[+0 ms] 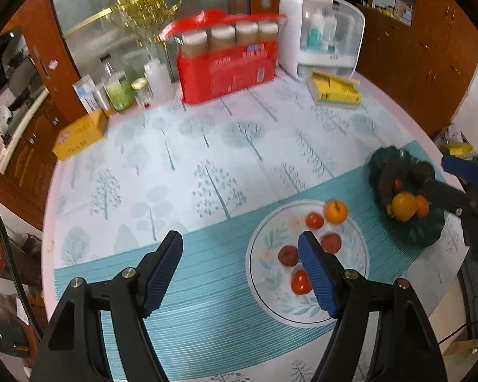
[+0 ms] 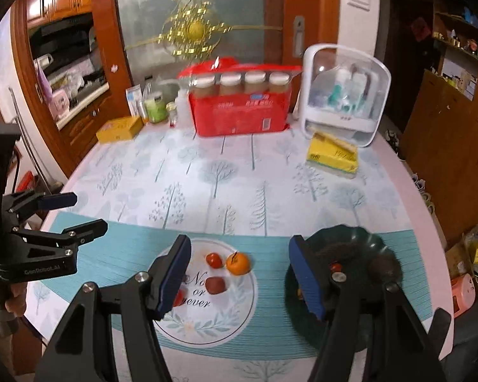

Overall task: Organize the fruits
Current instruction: 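Withdraw both tools from the green plate back to the white plate, then grasp a dark red lychee with left tool while right tool grasps another lychee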

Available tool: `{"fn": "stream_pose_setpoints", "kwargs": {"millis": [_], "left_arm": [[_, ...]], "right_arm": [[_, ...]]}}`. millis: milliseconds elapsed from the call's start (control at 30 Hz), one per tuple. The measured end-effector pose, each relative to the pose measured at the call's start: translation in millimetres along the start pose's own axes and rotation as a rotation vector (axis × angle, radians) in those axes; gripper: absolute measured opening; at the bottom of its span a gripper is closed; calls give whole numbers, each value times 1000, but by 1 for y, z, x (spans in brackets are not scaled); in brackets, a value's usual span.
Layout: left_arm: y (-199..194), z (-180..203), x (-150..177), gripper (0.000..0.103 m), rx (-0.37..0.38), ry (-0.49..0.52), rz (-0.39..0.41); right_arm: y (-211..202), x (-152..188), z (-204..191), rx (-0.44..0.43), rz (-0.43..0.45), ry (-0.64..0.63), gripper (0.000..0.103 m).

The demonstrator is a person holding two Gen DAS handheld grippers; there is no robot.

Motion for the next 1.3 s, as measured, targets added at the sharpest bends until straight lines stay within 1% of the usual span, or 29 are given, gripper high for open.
{"fn": "stream_pose_setpoints", "kwargs": {"millis": [267, 333, 400, 433, 567, 700, 800, 1000, 1033, 1167, 1233, 1300], "left_arm": [[75, 15, 17, 73, 115, 32, -127], [87, 21, 17, 71, 139, 44, -150], [100, 28, 20, 65, 172, 58, -174], [108, 33, 22, 65, 193, 69, -189], [127, 46, 25, 59, 234, 93, -227], [140, 52, 25, 56, 271, 97, -254], [148, 56, 25, 47, 289, 105, -268], [158, 61, 28, 34, 316, 104, -303], [160, 62, 29, 33, 320, 104, -308], [162, 60, 30, 29, 329, 99, -313], [162, 59, 30, 29, 336, 91, -315], [162, 56, 31, 29, 344, 81, -316]], "right_arm": [[62, 29, -7, -7, -118, 30, 64], [76, 36, -7, -5, -143, 30, 64], [89, 44, -7, -3, -171, 27, 64], [94, 47, -6, -4, -180, 29, 64], [117, 60, -5, -14, -221, 47, 64], [134, 68, -4, -7, -255, 57, 58], [144, 72, -3, -14, -276, 62, 56], [158, 77, -3, -32, -299, 58, 50], [160, 77, -3, -31, -304, 56, 48], [165, 77, -7, -50, -300, 37, 45], [166, 76, -11, -67, -297, 27, 36], [169, 77, -14, -91, -305, 26, 31]]}}
Point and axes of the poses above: each gripper's, at about its wrist camera, not at the fingertips, and y roughly the way its jaws point, z to its right, x to its underside, the point moved 2 cm from there along y, roughly the way its jaws point, and after that the axes turned 6 degrees about -x, right-handed, at the moved point
